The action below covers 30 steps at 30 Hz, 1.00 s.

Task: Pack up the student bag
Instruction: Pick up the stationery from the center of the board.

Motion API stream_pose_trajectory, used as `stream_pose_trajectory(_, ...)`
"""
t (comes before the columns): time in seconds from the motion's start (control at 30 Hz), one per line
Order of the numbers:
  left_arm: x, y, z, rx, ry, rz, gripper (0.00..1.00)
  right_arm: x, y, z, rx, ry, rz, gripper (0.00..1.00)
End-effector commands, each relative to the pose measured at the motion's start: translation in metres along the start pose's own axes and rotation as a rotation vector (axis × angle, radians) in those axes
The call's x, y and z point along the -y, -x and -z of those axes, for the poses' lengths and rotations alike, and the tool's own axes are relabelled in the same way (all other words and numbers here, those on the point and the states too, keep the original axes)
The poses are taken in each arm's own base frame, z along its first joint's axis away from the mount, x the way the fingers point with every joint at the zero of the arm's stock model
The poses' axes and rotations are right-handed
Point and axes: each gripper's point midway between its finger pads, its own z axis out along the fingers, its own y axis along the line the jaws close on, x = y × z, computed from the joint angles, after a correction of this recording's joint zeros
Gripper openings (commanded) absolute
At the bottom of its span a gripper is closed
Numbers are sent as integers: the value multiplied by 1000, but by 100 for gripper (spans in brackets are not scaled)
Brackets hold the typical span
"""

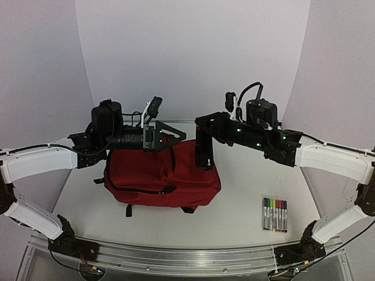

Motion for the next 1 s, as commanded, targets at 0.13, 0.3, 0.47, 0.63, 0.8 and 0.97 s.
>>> stream_pose_trajectory(0.13, 29, 8, 5, 34, -118, -48, 100, -146, 54, 31, 173, 608, -55, 0)
stream_pose_trajectory(0.3, 46, 3, 1, -3, -240, -65, 99, -160, 51, 36, 159, 689, -55, 0)
stream_pose_trajectory(0.47, 61, -3, 1, -38, -346, -88, 86, -167, 46, 38, 139, 725, -48, 0)
stream_pose_trajectory(0.63, 71, -5, 2, -47, -419, -93, 71, -171, 42, 37, 122, 742, -46, 0)
stream_pose_trajectory(0.8, 72, -4, 4, -22, -437, -95, 49, -169, 39, 34, 115, 736, -46, 0)
stream_pose_trajectory(0.97, 66, -5, 4, -9, -407, -78, 22, -161, 41, 35, 140, 687, -29, 0)
